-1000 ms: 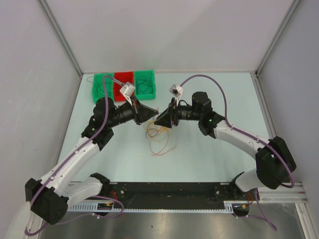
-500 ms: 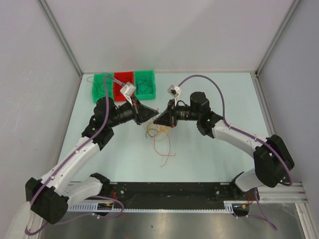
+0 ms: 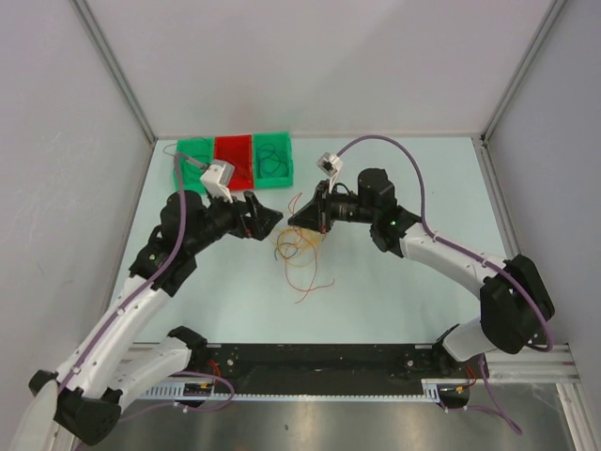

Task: Untangle the cables
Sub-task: Pick up the cable at the center of the board, then place the cable in the bin.

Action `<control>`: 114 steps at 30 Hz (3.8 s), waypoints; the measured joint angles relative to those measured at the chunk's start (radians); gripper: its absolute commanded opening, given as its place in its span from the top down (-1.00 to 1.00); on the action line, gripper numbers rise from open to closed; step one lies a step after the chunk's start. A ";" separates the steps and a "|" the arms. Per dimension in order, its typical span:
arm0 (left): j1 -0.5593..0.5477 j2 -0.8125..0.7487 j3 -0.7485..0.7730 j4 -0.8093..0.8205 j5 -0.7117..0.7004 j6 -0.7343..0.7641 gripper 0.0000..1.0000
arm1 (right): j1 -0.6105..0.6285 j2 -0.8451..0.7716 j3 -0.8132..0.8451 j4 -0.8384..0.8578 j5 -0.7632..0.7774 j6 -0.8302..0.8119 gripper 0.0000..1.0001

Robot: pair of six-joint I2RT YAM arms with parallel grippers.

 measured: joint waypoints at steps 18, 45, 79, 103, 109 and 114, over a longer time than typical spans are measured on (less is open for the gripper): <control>0.000 -0.224 0.034 -0.222 -0.276 0.011 -0.99 | -0.022 0.034 0.336 -0.085 0.252 -0.013 1.00; 0.017 -0.340 0.018 -0.587 -0.729 -0.104 -1.00 | -0.024 0.688 1.089 -0.058 0.623 -0.156 1.00; 0.074 -0.361 0.018 -0.611 -0.797 -0.146 -0.92 | -0.096 1.108 1.396 0.213 0.699 -0.279 1.00; 0.079 -0.346 0.018 -0.611 -0.782 -0.145 -0.88 | -0.055 1.204 1.323 0.246 0.713 -0.294 1.00; 0.079 -0.341 0.018 -0.610 -0.776 -0.144 -0.88 | -0.050 1.246 1.321 0.240 0.727 -0.276 1.00; 0.079 -0.341 0.017 -0.610 -0.775 -0.144 -0.87 | -0.042 1.247 1.297 0.243 0.719 -0.218 1.00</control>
